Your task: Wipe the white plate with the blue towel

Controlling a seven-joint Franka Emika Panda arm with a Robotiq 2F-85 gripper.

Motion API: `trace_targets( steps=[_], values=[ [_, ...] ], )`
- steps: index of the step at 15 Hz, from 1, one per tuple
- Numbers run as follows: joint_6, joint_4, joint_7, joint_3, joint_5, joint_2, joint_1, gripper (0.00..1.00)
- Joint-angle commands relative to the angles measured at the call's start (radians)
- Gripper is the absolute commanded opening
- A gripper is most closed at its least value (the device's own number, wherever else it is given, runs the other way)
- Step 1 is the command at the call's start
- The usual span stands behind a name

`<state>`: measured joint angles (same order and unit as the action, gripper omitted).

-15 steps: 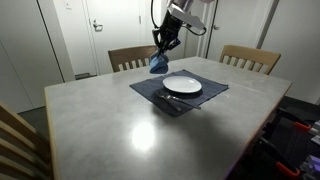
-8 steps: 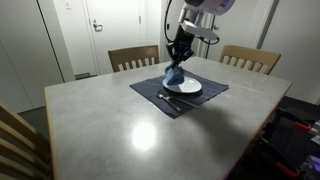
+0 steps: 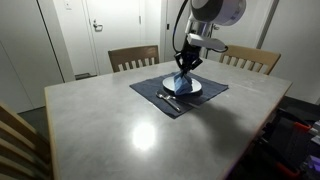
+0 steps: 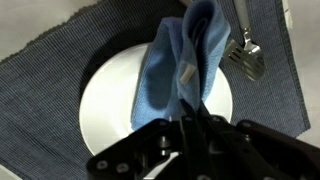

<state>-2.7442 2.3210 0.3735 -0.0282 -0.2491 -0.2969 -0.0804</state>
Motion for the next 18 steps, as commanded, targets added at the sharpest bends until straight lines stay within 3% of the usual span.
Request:
trace_targets(
  steps=[1,4,11,18],
  values=[
    [-0.067,0.056,0.057,0.008,-0.002,0.008,-0.026,0.02],
    [-0.074,0.075,0.104,0.025,0.022,0.005,-0.048,0.02],
    [-0.050,0.083,0.318,0.147,0.218,-0.023,-0.148,0.02],
    [0.006,0.066,0.468,0.218,0.362,-0.046,-0.195,0.02]
  ],
)
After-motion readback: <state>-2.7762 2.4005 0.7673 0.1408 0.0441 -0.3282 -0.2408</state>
